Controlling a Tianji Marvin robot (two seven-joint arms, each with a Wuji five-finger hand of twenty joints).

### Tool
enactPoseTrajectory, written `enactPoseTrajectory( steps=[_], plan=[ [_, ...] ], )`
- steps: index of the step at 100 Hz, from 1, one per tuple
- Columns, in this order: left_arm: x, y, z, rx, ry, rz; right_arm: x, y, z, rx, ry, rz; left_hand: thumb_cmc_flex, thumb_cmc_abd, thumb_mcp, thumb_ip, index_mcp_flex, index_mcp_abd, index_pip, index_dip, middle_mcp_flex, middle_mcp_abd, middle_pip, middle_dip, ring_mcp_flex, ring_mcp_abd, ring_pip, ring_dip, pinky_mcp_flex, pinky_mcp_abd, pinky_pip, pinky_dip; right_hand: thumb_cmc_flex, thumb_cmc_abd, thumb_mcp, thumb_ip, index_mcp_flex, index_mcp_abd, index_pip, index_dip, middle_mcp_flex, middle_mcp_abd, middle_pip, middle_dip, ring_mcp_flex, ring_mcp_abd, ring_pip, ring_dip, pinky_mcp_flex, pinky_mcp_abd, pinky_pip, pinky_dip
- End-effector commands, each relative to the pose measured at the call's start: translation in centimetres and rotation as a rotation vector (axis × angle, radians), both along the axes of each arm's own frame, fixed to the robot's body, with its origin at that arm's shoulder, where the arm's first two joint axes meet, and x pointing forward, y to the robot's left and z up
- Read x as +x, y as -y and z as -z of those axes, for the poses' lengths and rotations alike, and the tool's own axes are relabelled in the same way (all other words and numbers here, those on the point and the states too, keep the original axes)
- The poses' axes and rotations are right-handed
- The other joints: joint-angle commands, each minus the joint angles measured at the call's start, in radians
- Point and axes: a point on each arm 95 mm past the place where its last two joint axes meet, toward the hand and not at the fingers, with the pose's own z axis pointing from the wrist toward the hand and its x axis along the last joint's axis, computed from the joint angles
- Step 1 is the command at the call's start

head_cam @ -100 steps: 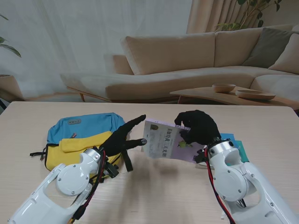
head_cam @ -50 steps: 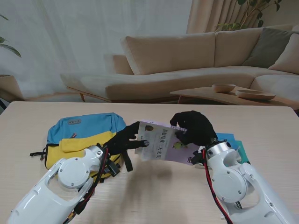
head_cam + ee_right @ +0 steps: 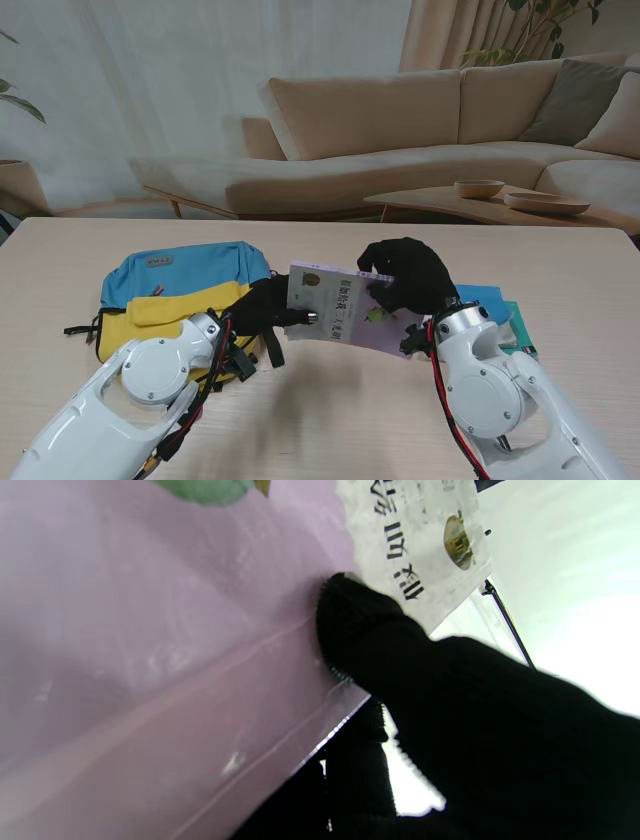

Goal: Pack books into the school bag then zip close the school bag

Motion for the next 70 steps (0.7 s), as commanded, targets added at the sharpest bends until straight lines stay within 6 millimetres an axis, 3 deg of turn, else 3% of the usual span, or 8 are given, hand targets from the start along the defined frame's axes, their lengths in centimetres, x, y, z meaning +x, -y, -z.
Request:
enactPoseTrajectory(
  steps=[1, 11, 17, 23, 38, 52, 59, 70],
  plan=[
    [-0.7, 0.6, 0.0, -0.013, -0.017, 0.027, -0.3, -0.5, -0.1, 0.006, -0.010, -0.018, 0.138, 0.134, 0.046, 0.009, 0.166, -0.087, 0.115, 0.114, 0.032, 0.017, 0.105, 0.033, 0.052, 0.049, 0.102, 0.053, 0.040, 0.047, 0.112, 0.058, 0.239, 0.194, 0.214, 0.186, 0.167, -0.197, 0.299, 0.118, 0.000, 0.016, 0.012, 0.004, 0.059, -0.022, 0.121, 0.035, -0.014, 0.010, 0.078, 0.027],
    [-0.8, 0.5, -0.1, -0.036, -0.013, 0.018, -0.3, -0.4, 0.0, -0.001, -0.014, -0.021, 0.127, 0.126, 0.093, 0.011, 0.228, -0.103, 0.139, 0.296, 0.036, 0.021, 0.246, 0.132, 0.089, 0.079, 0.232, 0.150, 0.102, 0.079, 0.150, 0.138, 0.227, 0.241, 0.160, 0.181, 0.141, -0.189, 0.230, 0.056, -0.030, 0.020, -0.018, -0.041, 0.026, 0.008, 0.068, 0.020, -0.047, 0.001, 0.047, 0.064],
    [-0.8, 0.5, -0.1, -0.052, -0.006, 0.004, -0.3, -0.4, 0.0, 0.001, -0.014, -0.023, 0.115, 0.132, 0.126, 0.017, 0.242, -0.109, 0.182, 0.414, 0.034, 0.012, 0.352, 0.201, 0.113, 0.079, 0.322, 0.211, 0.135, 0.089, 0.179, 0.221, 0.186, 0.269, 0.104, 0.188, 0.102, -0.171, 0.182, -0.027, -0.066, 0.031, -0.048, -0.089, -0.015, 0.045, 0.006, 0.011, -0.085, -0.009, -0.040, 0.280],
    [-0.9, 0.4, -0.2, -0.066, 0.001, -0.014, -0.3, -0.3, 0.1, 0.004, -0.018, -0.030, 0.103, 0.150, 0.149, 0.037, 0.247, -0.109, 0.221, 0.515, 0.035, -0.004, 0.447, 0.252, 0.134, 0.064, 0.399, 0.255, 0.159, 0.094, 0.206, 0.296, 0.111, 0.253, 0.097, 0.177, 0.026, -0.167, 0.137, -0.121, -0.111, 0.039, -0.099, -0.140, -0.070, 0.074, -0.077, -0.003, -0.142, -0.013, -0.090, 0.324],
    [-0.8, 0.1, -0.3, -0.096, 0.028, -0.051, -0.3, -0.2, 0.1, 0.001, -0.018, -0.042, 0.093, 0.197, 0.164, 0.080, 0.229, -0.098, 0.279, 0.614, 0.040, -0.018, 0.568, 0.294, 0.169, 0.029, 0.507, 0.295, 0.195, 0.094, 0.258, 0.384, -0.032, 0.246, 0.065, 0.178, -0.207, -0.157, 0.144, -0.271, -0.219, 0.038, -0.181, -0.251, -0.182, 0.037, -0.240, -0.010, -0.248, -0.006, -0.183, 0.314],
    [-0.9, -0.2, -0.5, -0.124, 0.046, -0.068, -0.3, 0.0, 0.1, -0.014, -0.012, -0.055, 0.097, 0.217, 0.165, 0.099, 0.212, -0.086, 0.306, 0.638, 0.036, -0.018, 0.612, 0.293, 0.176, 0.014, 0.543, 0.305, 0.199, 0.095, 0.269, 0.423, -0.208, 0.384, -0.049, 0.237, -0.375, -0.091, 0.047, -0.412, -0.350, 0.015, -0.262, -0.365, -0.278, -0.006, -0.453, 0.011, -0.340, 0.010, -0.300, 0.273],
    [-0.8, -0.3, -0.6, -0.145, 0.054, -0.090, -0.2, 0.1, 0.0, -0.026, -0.009, -0.060, 0.098, 0.216, 0.170, 0.104, 0.215, -0.078, 0.313, 0.640, 0.041, -0.010, 0.622, 0.293, 0.184, 0.016, 0.553, 0.307, 0.205, 0.100, 0.276, 0.432, -0.295, 0.472, -0.133, 0.299, -0.424, -0.056, -0.079, -0.392, -0.411, 0.008, -0.311, -0.433, -0.331, -0.014, -0.565, -0.026, -0.389, 0.017, -0.378, 0.249],
    [-0.9, -0.6, -0.7, -0.164, 0.066, -0.121, -0.3, 0.4, -0.1, -0.039, 0.004, -0.061, 0.093, 0.215, 0.178, 0.110, 0.217, -0.077, 0.320, 0.641, 0.045, -0.010, 0.631, 0.291, 0.191, 0.012, 0.560, 0.307, 0.211, 0.102, 0.280, 0.441, -0.329, 0.517, -0.266, 0.257, -0.531, -0.033, -0.168, -0.435, -0.492, 0.002, -0.400, -0.525, -0.400, -0.032, -0.736, -0.095, -0.452, 0.023, -0.502, 0.195]
  ],
)
